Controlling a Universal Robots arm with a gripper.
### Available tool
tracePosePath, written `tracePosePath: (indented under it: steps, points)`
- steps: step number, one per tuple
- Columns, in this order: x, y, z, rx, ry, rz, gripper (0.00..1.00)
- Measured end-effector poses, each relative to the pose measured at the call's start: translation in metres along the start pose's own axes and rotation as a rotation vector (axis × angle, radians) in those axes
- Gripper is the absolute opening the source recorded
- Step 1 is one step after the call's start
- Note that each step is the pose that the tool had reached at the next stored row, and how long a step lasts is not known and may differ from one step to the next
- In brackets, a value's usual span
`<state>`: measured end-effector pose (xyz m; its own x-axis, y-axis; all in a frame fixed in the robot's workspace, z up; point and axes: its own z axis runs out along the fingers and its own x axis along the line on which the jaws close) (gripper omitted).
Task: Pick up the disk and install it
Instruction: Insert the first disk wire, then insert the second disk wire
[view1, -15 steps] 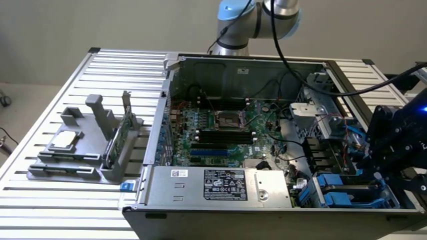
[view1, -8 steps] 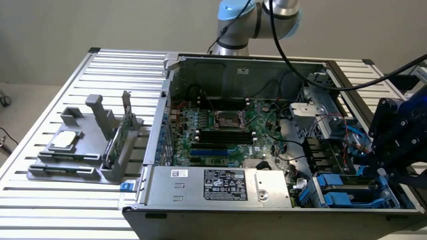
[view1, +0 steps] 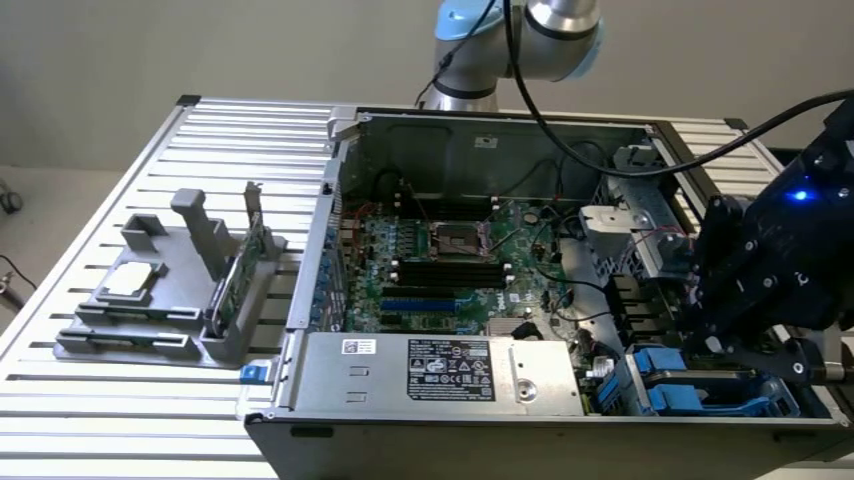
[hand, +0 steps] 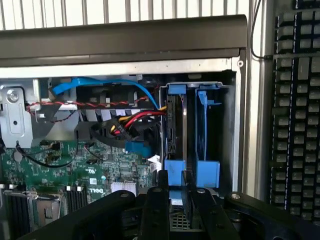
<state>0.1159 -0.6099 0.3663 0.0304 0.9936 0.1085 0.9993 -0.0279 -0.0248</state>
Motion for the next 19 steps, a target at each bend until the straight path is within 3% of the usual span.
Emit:
tracePosePath:
  steps: [2, 19]
  points:
    - [-0.0002, -0.003, 0.0001, 0.0008, -0.0002, -0.009, 0.25]
    - [-0.0001, -0.0032, 0.0002, 0.0033, -0.0006, -0.032, 0.25]
